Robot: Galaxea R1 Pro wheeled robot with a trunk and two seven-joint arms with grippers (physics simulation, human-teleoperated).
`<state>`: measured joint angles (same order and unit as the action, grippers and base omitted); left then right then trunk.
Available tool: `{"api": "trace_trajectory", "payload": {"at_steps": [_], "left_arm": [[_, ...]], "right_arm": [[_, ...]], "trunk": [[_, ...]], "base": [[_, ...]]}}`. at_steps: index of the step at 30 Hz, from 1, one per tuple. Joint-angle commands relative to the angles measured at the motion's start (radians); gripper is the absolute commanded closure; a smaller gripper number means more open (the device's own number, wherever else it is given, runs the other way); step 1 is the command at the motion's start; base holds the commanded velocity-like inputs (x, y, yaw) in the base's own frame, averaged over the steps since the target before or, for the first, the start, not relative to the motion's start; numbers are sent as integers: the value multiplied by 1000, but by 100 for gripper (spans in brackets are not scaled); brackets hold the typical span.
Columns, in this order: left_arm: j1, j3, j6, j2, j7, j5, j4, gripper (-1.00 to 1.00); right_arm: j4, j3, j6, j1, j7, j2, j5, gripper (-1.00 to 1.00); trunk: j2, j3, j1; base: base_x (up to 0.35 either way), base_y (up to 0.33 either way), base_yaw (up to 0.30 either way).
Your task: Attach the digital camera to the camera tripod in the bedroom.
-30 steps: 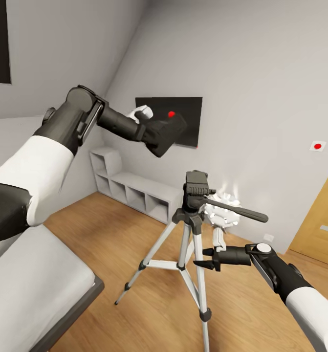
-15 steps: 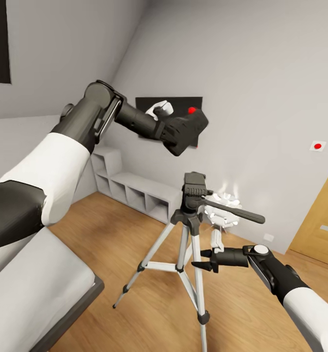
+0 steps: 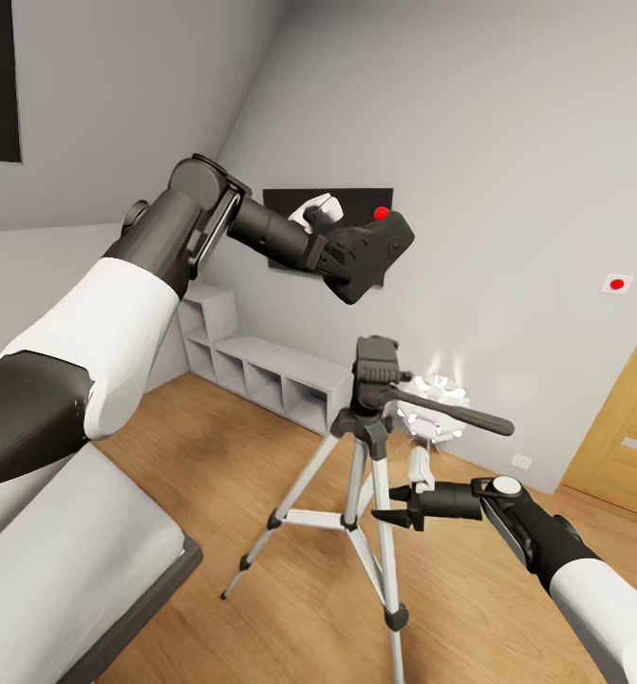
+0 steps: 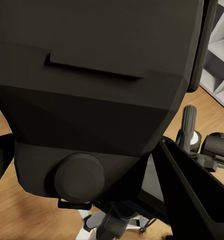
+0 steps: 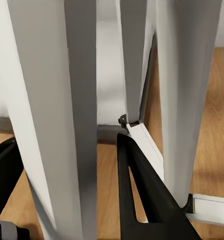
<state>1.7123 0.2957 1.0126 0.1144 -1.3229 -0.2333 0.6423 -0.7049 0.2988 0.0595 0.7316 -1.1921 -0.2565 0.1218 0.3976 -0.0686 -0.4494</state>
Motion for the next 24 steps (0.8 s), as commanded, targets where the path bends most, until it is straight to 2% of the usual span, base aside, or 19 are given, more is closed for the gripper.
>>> {"api": "trace_trajectory", "payload": {"at_steps": [1, 8, 24], "left_arm": [[1, -2, 9, 0, -9, -10, 0, 100], [1, 0, 8, -2, -32, -11, 0, 100], [1, 2, 8, -5, -36, -11, 0, 100]], "right_arm": [[-1, 3, 6, 2, 0, -1, 10, 100], [-1, 3, 6, 2, 0, 0, 10, 100], [36, 3, 8, 2, 2, 10, 10, 100]], "trunk": [[2, -2, -1], [2, -2, -1], [2, -2, -1]], "base": [[0, 0, 0], [0, 0, 0], [0, 0, 0]]}}
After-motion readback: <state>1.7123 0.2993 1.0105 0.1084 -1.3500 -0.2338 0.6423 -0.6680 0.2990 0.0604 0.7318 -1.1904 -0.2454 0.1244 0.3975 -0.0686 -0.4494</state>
